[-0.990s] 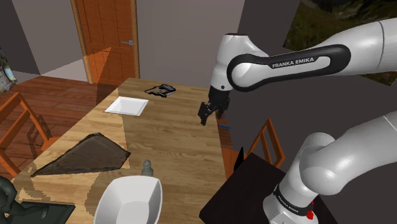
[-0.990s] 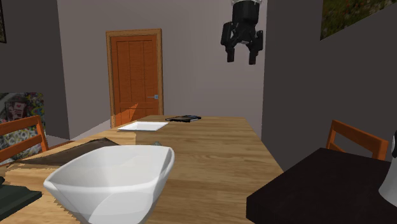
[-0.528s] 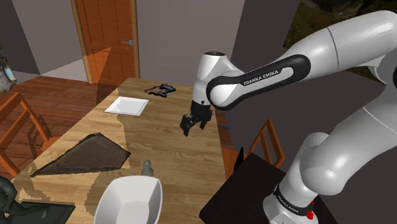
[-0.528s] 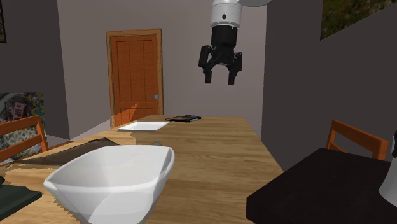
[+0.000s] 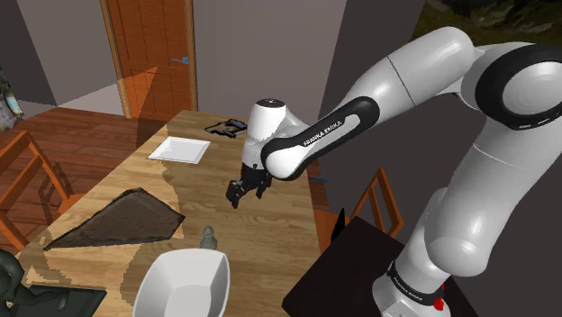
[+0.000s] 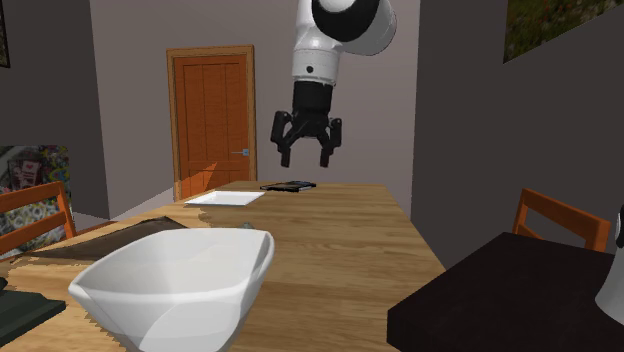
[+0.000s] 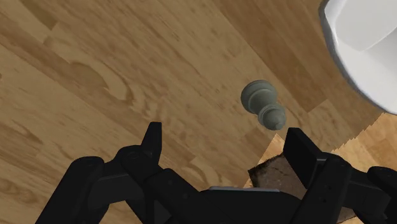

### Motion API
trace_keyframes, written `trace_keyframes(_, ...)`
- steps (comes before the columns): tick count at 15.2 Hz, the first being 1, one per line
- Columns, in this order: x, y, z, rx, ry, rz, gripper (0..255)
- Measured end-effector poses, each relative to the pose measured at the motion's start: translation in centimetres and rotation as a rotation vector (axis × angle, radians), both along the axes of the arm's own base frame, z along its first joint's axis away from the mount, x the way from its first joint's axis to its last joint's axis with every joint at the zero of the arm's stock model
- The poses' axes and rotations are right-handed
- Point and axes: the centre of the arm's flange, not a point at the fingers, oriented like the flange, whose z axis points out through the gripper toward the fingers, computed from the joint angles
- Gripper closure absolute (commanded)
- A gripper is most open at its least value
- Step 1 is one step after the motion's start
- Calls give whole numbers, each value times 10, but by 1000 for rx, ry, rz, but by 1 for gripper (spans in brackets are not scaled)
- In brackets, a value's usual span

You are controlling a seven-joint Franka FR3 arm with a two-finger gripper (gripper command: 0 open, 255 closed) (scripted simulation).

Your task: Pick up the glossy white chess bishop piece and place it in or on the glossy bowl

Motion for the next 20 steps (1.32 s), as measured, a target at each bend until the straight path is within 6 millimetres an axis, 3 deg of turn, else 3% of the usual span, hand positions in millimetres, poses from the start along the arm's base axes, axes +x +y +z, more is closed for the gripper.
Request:
trace_keyframes(12,68,81,-101,35,-38,12,0)
trace_keyframes(20,78,88,-142,36,-40,12,0)
